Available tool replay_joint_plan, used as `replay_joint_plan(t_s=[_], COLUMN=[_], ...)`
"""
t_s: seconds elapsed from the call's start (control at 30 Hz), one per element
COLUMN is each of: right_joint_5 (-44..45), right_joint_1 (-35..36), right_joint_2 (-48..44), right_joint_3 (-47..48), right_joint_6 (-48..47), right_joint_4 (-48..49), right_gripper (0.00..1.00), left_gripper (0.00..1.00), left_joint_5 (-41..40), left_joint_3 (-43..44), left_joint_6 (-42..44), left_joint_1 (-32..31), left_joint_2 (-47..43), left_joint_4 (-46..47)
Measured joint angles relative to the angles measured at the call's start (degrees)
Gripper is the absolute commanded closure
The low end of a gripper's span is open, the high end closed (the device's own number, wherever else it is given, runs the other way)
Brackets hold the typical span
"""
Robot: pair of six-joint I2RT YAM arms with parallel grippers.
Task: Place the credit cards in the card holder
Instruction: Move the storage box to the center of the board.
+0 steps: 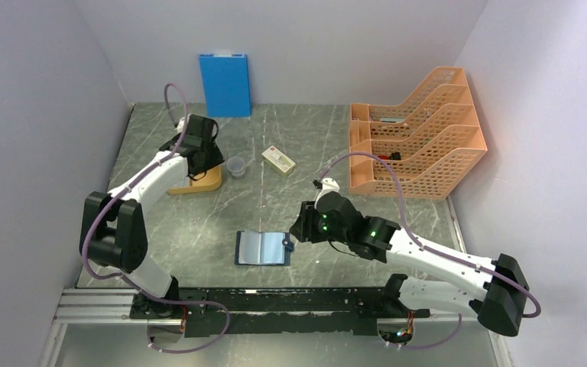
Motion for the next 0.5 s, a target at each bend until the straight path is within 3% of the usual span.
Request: replay_joint_plan(t_s=[0.13, 0.5], right_joint_5=[0.8, 1.3], right_joint_1=[0.0, -0.5], right_joint_2=[-2.4, -3.4], right_joint_3=[0.0, 0.0], right_joint_6=[-1.2, -2.4], right_joint_4=[-0.8, -0.9], right_gripper=[0.56, 0.55], left_gripper=[0.26, 0.26], left_joint_5=[1.4, 6.4], left_joint_3=[-3.2, -6.2], left_joint_6=[-2.9, -11.0], left_joint_1=[5.0, 11.7], left_joint_2=[-1.1, -0.8], left_joint_4=[-0.5, -4.4])
